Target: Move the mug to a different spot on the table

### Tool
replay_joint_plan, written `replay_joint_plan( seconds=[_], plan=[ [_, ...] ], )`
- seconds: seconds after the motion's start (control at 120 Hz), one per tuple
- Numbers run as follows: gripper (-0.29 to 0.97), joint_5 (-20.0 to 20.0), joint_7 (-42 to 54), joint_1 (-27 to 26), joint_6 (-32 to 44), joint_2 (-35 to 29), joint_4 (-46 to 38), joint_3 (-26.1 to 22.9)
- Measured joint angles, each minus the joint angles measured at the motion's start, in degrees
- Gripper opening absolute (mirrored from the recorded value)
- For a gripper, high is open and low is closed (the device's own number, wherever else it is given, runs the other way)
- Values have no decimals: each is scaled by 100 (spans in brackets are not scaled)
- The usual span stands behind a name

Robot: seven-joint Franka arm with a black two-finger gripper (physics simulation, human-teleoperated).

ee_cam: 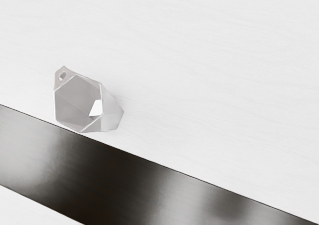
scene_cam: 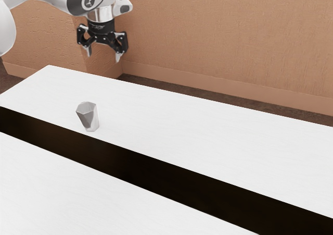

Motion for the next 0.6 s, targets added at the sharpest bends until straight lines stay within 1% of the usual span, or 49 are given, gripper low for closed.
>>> replay_joint_plan(
  seconds=[0.208,0.3,0.408,0.542,0.6],
  plan=[
    [68,74,-234,100,136,7,-237,27],
    [68,127,-321,131,207,34,-330,206],
    [68,99,-428,258,258,93,-397,312],
    [68,-138,-654,281,387,253,-421,583],
    [68,-251,-771,401,518,324,-482,653]
  ],
)
